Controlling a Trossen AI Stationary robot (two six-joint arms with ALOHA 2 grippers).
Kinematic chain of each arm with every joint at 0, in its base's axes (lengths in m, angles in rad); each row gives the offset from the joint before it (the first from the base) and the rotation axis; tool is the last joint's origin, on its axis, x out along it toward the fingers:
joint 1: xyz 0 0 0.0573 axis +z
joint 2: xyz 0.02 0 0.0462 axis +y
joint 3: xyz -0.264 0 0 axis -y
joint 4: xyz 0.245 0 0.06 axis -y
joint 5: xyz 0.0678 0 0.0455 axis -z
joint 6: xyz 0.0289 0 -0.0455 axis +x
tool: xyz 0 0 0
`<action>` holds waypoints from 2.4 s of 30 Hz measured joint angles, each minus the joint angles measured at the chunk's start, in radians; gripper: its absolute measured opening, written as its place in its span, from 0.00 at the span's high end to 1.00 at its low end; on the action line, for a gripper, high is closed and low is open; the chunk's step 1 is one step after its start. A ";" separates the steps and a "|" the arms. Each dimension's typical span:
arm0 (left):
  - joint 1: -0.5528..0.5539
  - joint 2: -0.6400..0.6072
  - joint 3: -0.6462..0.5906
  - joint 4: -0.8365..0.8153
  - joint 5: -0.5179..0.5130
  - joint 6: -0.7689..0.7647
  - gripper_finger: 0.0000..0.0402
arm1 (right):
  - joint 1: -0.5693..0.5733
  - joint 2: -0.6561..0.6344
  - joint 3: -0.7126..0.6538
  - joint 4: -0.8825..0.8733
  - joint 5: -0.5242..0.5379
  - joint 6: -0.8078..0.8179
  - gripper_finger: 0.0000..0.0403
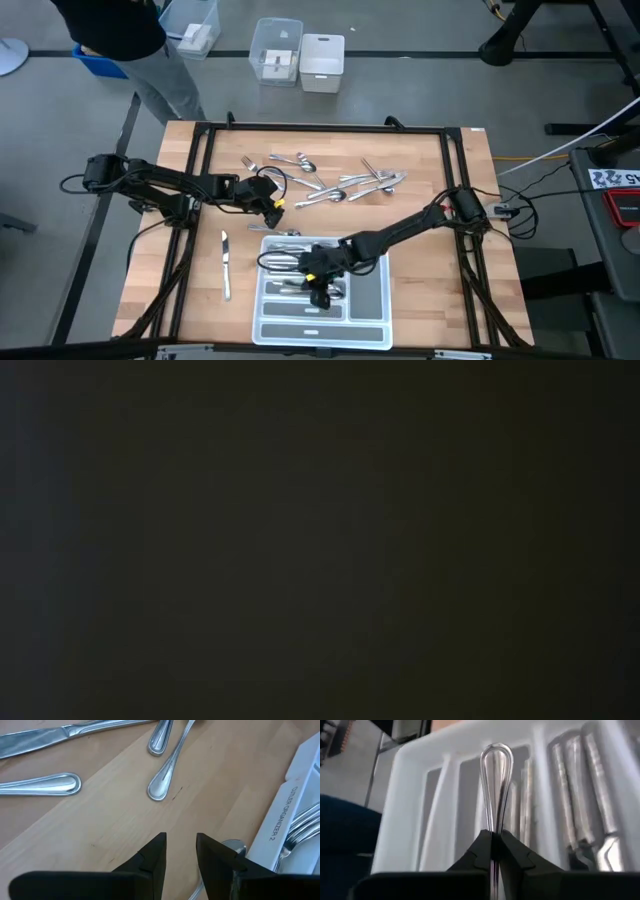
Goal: Sort silverware
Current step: Put the silver spoon into the bottom section of the white silverware tray
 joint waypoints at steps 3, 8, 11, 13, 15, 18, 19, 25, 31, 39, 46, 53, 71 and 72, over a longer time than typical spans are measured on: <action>0.000 0.000 0.000 -0.001 0.002 0.003 0.76 | -0.011 0.000 0.000 0.033 0.002 -0.005 0.95; 0.000 0.000 0.000 -0.002 0.002 0.003 0.76 | -0.026 0.013 0.000 0.041 -0.050 -0.058 0.95; 0.000 0.000 0.000 -0.003 0.002 0.004 0.76 | -0.026 0.025 -0.001 0.039 -0.062 -0.059 0.95; 0.000 0.000 0.000 -0.005 0.002 0.007 0.76 | -0.025 0.026 -0.001 0.038 -0.064 -0.060 0.93; 0.000 0.000 0.000 -0.003 0.002 0.007 0.76 | -0.025 0.026 -0.001 0.040 -0.066 -0.061 0.89; 0.000 0.000 0.000 -0.002 0.002 0.007 0.76 | -0.031 0.026 -0.001 0.039 -0.068 -0.060 0.81; 0.000 0.000 0.000 -0.002 0.002 0.007 0.76 | -0.032 0.026 -0.001 0.040 -0.072 -0.058 0.79; 0.000 0.000 0.000 -0.001 0.002 0.007 0.76 | -0.071 0.026 0.000 0.034 -0.217 -0.046 0.73; 0.001 0.000 0.000 0.055 0.002 0.029 0.76 | -0.115 -0.042 0.000 -0.088 -0.336 -0.074 0.76; 0.002 0.010 0.000 0.219 -0.104 0.144 0.76 | -0.187 -0.257 0.001 -0.431 -0.186 -0.277 0.79; 0.023 0.148 0.001 0.502 -0.104 0.290 0.76 | -0.298 -0.407 0.001 -0.637 -0.031 -0.392 0.79; 0.105 0.343 0.090 0.624 0.003 0.337 0.76 | -0.448 -0.488 0.001 -0.720 -0.004 -0.403 0.79; 0.137 0.691 0.493 0.189 0.043 0.653 0.76 | -0.675 -0.503 0.000 -0.757 -0.010 -0.480 0.79; 0.138 0.694 0.494 0.191 0.036 0.658 0.76 | -0.675 -0.503 0.000 -0.756 -0.005 -0.486 0.79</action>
